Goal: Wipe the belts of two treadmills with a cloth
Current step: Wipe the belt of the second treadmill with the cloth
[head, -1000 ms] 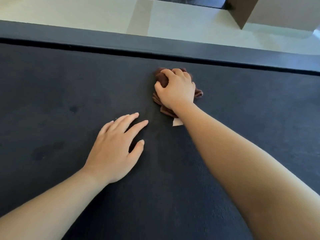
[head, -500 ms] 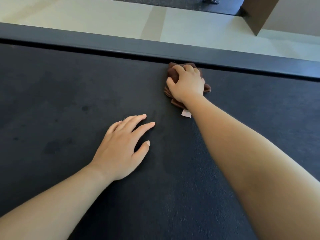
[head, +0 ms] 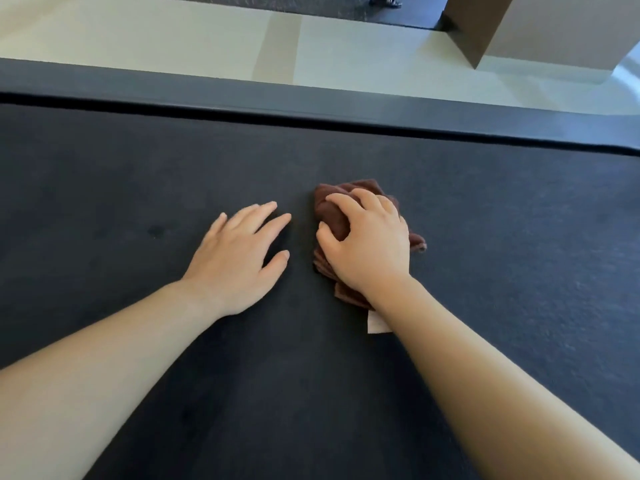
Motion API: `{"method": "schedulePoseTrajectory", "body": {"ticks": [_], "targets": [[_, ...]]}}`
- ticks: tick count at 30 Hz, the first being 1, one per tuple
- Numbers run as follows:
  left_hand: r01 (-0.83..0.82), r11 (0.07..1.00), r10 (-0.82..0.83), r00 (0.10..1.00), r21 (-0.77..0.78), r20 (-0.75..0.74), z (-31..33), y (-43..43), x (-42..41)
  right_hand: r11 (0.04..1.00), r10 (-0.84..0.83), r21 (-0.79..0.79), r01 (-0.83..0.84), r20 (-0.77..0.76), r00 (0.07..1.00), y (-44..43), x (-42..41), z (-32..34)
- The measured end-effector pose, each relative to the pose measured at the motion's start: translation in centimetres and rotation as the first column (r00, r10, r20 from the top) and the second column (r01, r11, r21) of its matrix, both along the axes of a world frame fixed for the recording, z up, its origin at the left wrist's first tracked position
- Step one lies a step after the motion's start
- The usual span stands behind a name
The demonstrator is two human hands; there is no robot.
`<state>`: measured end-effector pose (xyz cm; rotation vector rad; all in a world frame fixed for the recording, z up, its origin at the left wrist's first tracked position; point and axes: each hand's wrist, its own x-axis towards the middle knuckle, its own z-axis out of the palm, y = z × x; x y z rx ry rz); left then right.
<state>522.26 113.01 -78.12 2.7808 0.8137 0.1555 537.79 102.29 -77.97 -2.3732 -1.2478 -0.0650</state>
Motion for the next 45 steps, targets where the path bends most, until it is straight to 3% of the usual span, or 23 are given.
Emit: {"method": "schedulePoseTrajectory", "body": {"ticks": [11, 17, 22, 27, 31, 38, 43, 45], "targets": [[-0.087, 0.995, 0.088, 0.996, -0.038, 0.021, -0.6, 2.1, 0.6, 1.000, -0.022, -0.004, 0.022, -0.015, 1.000, 13.1, 6.1, 0.0], [-0.076, 0.995, 0.078, 0.996, -0.058, 0.043, -0.6, 2.2, 0.7, 0.999, -0.030, -0.016, 0.030, -0.014, 0.999, 14.7, 6.4, 0.2], [-0.075, 0.996, 0.078, 0.995, -0.038, 0.069, -0.9, 2.4, 0.8, 0.998, 0.035, -0.053, -0.035, -0.005, 0.999, 10.6, 3.4, 0.3], [-0.107, 0.993, 0.111, 0.987, -0.040, 0.114, -0.7, 1.6, -0.3, 1.000, -0.004, -0.028, 0.004, 0.014, 1.000, 3.5, -1.7, 0.2], [-0.067, 0.996, 0.067, 0.998, -0.052, -0.002, -0.9, -1.9, -5.1, 0.999, -0.012, -0.052, 0.013, 0.013, 1.000, -3.2, -7.3, 0.4], [0.010, 1.000, -0.010, 1.000, 0.006, -0.006, -1.4, -7.2, -11.3, 1.000, -0.004, -0.001, 0.004, 0.000, 1.000, -14.2, -17.1, 0.6], [0.075, 0.997, -0.075, 0.997, 0.028, -0.005, -1.5, -8.3, -12.9, 0.992, 0.110, -0.057, -0.110, 0.002, 0.994, -15.9, -16.5, 1.2], [0.093, 0.996, -0.093, 0.996, 0.015, -0.001, -1.4, -8.5, -13.1, 0.998, 0.054, -0.029, -0.053, 0.031, 0.998, -16.3, -15.0, 1.4]]}}
